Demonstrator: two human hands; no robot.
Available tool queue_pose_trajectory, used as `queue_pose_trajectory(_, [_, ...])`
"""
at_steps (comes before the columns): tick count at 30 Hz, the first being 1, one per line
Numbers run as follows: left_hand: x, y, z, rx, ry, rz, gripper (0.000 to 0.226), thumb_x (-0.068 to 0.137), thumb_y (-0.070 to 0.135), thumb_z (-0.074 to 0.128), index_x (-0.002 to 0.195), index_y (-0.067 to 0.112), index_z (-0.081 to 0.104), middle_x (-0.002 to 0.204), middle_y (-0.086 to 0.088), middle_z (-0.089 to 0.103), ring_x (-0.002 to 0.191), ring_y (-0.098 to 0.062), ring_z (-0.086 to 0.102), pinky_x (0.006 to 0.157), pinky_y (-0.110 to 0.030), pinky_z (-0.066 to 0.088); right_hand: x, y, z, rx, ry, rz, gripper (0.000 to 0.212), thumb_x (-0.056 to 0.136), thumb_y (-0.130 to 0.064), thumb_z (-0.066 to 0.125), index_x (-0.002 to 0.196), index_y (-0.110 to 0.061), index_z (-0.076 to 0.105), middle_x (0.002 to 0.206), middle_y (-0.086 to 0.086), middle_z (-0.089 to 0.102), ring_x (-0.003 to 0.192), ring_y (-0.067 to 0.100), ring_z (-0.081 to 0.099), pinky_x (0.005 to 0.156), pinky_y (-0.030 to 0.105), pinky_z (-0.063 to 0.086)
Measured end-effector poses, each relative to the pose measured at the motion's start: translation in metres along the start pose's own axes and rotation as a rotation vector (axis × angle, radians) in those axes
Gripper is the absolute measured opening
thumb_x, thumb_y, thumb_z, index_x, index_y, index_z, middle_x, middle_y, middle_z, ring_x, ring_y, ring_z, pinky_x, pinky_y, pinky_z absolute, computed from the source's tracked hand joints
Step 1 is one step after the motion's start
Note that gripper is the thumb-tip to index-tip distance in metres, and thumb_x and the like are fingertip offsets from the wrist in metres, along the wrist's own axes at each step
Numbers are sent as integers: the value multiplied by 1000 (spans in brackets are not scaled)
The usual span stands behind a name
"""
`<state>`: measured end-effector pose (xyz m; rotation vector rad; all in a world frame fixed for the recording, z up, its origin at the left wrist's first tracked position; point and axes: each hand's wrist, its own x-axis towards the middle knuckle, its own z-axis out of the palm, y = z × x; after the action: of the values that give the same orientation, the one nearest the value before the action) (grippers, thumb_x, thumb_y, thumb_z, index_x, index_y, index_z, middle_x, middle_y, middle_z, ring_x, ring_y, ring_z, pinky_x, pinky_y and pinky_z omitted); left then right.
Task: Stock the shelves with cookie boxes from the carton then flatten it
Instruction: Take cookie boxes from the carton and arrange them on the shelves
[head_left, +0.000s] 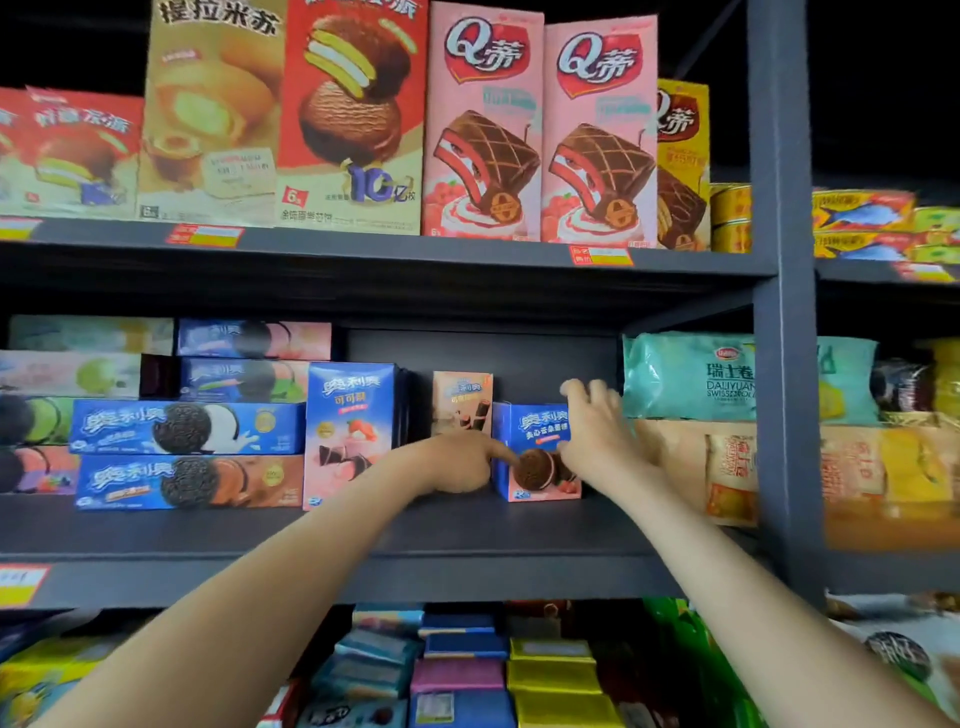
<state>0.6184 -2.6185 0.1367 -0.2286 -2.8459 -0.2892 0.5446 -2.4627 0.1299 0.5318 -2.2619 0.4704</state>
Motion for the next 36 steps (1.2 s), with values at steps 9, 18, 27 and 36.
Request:
queue_pose_trajectory(9, [46, 5, 11, 17, 9, 21, 37, 95, 19, 42, 131, 23, 52, 131, -1, 53, 116, -21, 50, 96, -28, 38, 13, 16, 21, -104, -118, -39, 59, 88, -13, 57, 141, -12, 30, 145, 8, 29, 130, 27, 26, 102, 33, 33])
queue_pose_trajectory(18, [67, -5, 18, -140, 60, -102, 40, 93, 21, 50, 130, 9, 41, 123, -11, 52, 109, -25, 51, 93, -36, 43, 35, 12, 19, -55, -164, -67, 65, 85, 4, 47, 144, -10, 22, 150, 10, 27, 133, 30, 24, 105, 38, 33])
queue_pose_trajectory(27, [85, -8, 26, -585, 44, -190, 60, 81, 12, 57, 132, 15, 26, 117, -20, 55, 88, -26, 54, 75, -37, 46, 48, 11, 26, -140, -164, -107, 50, 89, -2, 55, 136, -8, 40, 134, 12, 35, 122, 31, 41, 99, 36, 36])
queue_pose_trajectory(36, [82, -4, 21, -569, 42, -213, 30, 86, 1, 49, 114, 8, 40, 101, -11, 51, 90, -21, 53, 77, -31, 48, 50, 19, 26, -14, -87, -126, 32, 94, -9, 55, 126, -12, 50, 119, 8, 37, 114, 21, 42, 88, 40, 49])
